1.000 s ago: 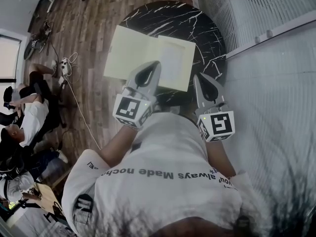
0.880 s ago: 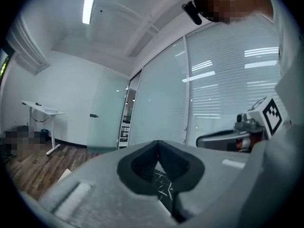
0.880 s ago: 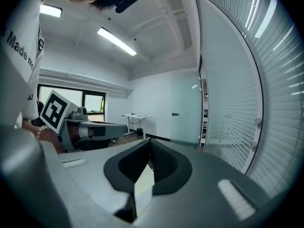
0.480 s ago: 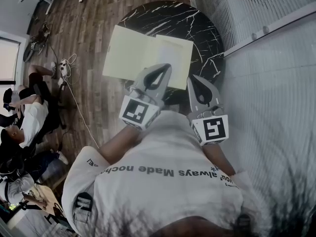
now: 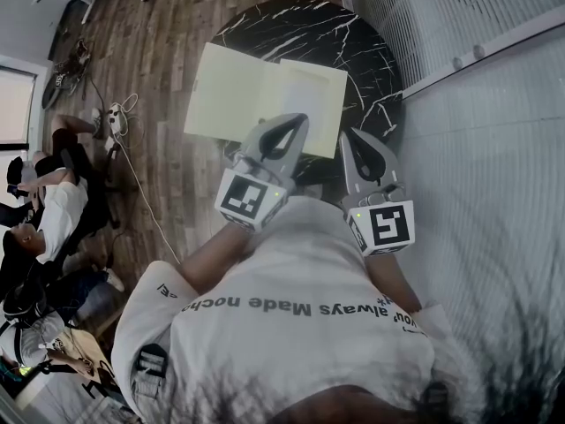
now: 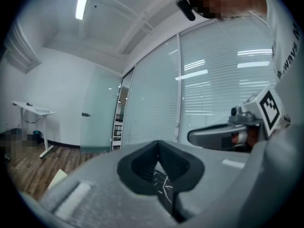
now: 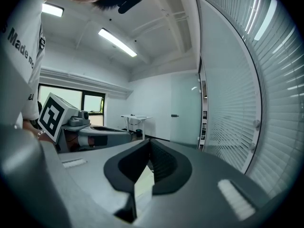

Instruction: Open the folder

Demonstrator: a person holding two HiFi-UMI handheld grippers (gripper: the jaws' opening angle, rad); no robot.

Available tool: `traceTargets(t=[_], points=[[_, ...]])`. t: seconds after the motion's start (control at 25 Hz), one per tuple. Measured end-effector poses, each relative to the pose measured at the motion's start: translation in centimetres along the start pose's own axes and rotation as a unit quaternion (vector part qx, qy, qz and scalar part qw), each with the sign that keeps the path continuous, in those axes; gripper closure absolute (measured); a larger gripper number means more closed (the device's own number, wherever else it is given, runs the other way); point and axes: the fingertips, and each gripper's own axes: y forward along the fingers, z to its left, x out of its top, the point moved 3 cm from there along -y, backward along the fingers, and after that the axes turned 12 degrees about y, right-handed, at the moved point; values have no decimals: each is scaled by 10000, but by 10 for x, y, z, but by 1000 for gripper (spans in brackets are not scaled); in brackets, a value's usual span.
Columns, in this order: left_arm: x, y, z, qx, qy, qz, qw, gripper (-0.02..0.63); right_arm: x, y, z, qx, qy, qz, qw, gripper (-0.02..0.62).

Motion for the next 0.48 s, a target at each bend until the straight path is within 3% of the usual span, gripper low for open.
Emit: traceTargets(t=[0.48], points=[[-9,11,5,-47,-16,94,9999,603,-1,10,-8,32,-3,62,10000,594]])
